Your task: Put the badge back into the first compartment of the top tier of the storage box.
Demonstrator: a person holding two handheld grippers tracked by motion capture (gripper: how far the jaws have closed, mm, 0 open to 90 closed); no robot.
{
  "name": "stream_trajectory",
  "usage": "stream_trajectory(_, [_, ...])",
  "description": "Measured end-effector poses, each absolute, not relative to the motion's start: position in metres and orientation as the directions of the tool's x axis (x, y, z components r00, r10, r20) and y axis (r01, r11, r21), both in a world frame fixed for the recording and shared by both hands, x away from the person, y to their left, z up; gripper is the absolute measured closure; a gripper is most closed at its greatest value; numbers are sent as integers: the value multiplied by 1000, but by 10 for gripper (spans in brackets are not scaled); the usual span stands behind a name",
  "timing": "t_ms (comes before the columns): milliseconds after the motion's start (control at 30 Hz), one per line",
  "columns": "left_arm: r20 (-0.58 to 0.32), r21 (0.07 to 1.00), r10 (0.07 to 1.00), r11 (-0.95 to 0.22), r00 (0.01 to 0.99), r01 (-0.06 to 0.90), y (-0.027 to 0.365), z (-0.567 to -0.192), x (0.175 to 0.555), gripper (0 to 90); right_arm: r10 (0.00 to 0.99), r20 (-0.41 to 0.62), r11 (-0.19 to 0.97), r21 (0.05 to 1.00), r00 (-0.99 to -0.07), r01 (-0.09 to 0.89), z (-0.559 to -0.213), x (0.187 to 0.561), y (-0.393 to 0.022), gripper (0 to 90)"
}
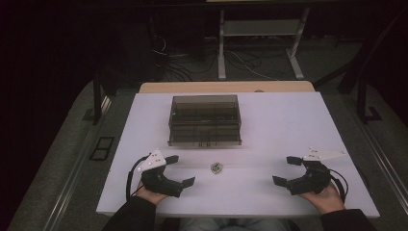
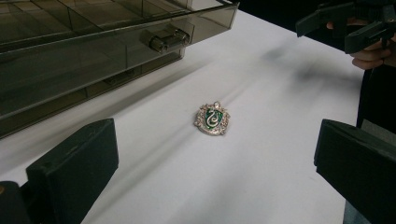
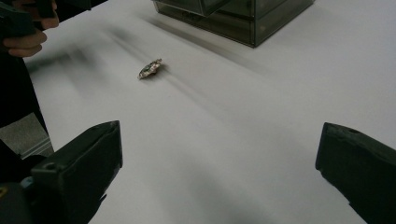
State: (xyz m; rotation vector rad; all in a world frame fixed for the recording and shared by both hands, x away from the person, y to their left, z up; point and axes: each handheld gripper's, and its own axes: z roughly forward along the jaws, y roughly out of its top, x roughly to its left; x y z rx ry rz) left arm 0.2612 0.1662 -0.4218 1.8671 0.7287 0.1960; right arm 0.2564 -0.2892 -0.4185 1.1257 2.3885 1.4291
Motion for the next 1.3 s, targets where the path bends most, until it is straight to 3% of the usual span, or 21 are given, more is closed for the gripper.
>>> stream_trajectory(867, [-188,878,585,-259,789,402,166,-420,256,0,665,234,288,796,-709,533,-419,251,-289,3])
stream_trajectory(1300, [-161,861,560,-323,812,394,156,-406,256,0,668,238,279,798,-705,535,-417,248,-290,3])
